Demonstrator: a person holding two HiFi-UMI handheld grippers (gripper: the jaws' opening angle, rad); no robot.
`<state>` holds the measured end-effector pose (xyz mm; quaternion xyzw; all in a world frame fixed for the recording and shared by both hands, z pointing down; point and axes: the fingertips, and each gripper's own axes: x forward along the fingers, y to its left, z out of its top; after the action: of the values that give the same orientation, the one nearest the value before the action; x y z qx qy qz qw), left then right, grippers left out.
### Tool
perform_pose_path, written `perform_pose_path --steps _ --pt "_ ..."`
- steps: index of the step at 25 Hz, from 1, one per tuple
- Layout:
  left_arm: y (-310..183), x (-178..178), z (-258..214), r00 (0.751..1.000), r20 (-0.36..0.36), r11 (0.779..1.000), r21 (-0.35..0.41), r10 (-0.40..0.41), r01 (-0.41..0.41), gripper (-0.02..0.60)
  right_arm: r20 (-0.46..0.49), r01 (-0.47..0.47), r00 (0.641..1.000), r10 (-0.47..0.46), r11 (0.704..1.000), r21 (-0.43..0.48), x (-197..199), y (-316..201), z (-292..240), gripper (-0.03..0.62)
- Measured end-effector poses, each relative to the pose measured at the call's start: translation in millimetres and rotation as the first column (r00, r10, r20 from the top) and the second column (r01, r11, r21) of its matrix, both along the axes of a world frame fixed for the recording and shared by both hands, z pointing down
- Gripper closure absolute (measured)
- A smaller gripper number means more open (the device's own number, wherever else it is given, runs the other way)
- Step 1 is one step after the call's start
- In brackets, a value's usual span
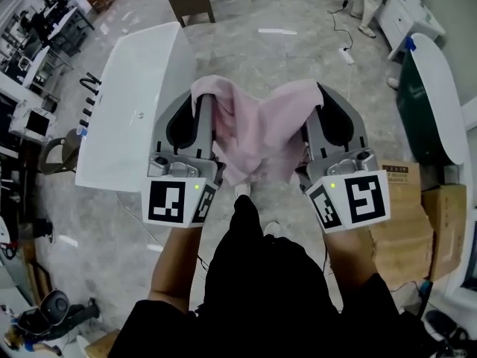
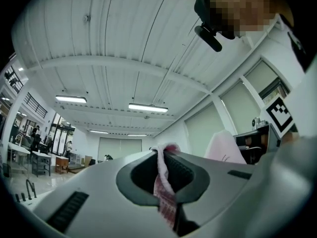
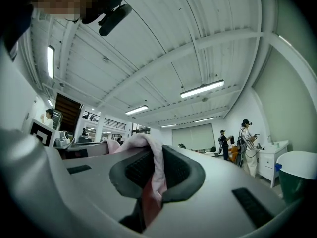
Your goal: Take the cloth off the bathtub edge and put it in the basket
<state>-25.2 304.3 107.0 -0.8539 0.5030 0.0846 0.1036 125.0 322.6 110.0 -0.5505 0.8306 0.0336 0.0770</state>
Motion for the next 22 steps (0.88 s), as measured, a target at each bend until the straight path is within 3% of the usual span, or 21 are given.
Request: perform_pose_path --steps 7,10,22 --pt "-40.6 25.0 -14.8 0.990 -0.093 0.994 -0.013 0.105 -0.106 0.554 0.051 -0.095 0.994 0.094 0.995 0.008 29.8 -37.8 -14.3 0.545" --pt "-63.4 36.4 -29.4 0.979 -0.139 0.989 0.014 0.148 -0.147 0.554 0.069 -0.117 0.991 0.115 0.993 0.022 43.9 -59.4 -26.0 0.545" --pt "-164.5 34.9 -68.1 0.953 -0.169 0.967 0.078 0.251 -0.241 0.554 0.087 -0.132 0.988 0.127 0.989 0.060 39.3 -166.3 -52.8 0.545"
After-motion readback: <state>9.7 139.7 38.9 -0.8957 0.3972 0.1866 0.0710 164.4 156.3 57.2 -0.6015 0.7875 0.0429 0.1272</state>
